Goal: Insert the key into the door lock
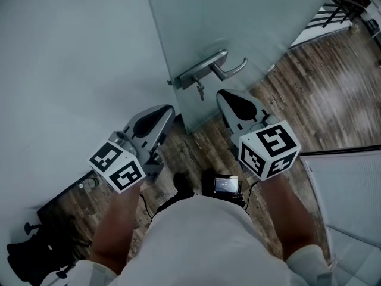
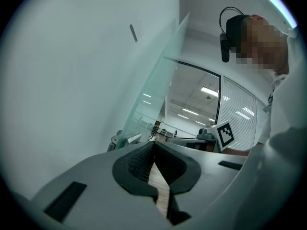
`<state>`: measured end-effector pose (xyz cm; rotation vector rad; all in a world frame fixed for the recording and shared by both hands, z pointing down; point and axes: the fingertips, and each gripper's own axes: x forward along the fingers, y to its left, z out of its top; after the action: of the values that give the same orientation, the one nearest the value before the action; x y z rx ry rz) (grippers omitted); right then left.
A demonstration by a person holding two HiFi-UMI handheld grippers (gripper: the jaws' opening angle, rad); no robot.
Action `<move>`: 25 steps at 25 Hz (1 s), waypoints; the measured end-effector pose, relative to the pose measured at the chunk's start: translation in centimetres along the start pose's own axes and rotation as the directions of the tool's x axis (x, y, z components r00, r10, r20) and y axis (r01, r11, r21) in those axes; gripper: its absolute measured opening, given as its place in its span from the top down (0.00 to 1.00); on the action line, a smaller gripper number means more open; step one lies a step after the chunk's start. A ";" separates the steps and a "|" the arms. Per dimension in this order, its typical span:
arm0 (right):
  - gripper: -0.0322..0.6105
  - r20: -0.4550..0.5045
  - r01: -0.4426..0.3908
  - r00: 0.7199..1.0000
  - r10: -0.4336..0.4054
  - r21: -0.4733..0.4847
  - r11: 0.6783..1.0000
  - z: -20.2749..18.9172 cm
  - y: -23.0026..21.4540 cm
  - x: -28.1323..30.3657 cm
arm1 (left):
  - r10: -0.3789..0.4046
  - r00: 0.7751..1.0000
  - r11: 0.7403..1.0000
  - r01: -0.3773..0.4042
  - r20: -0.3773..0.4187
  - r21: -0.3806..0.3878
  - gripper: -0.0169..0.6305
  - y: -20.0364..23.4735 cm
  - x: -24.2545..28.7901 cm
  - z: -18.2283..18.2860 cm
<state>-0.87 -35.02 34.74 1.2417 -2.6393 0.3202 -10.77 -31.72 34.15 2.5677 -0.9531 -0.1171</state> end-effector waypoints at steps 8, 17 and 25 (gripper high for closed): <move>0.93 0.019 0.010 1.000 -0.010 0.017 1.000 0.5 0.4 -1.8 | -0.010 1.000 1.000 0.010 -0.003 -0.020 0.95 -1.7 -1.1 -0.7; 0.93 0.029 0.002 1.000 -0.002 0.029 1.000 0.4 1.3 -3.7 | -0.025 1.000 1.000 0.025 0.003 0.000 0.95 -3.4 -2.5 -0.2; 0.93 0.030 -0.009 1.000 0.008 0.036 0.999 0.1 2.1 -5.1 | -0.036 0.999 0.999 0.036 -0.015 -0.011 0.95 -4.8 -3.4 -1.0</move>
<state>0.69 -29.98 32.98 1.2566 -2.6758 0.3551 -10.25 -25.86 33.00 2.5727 -0.8986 -0.1124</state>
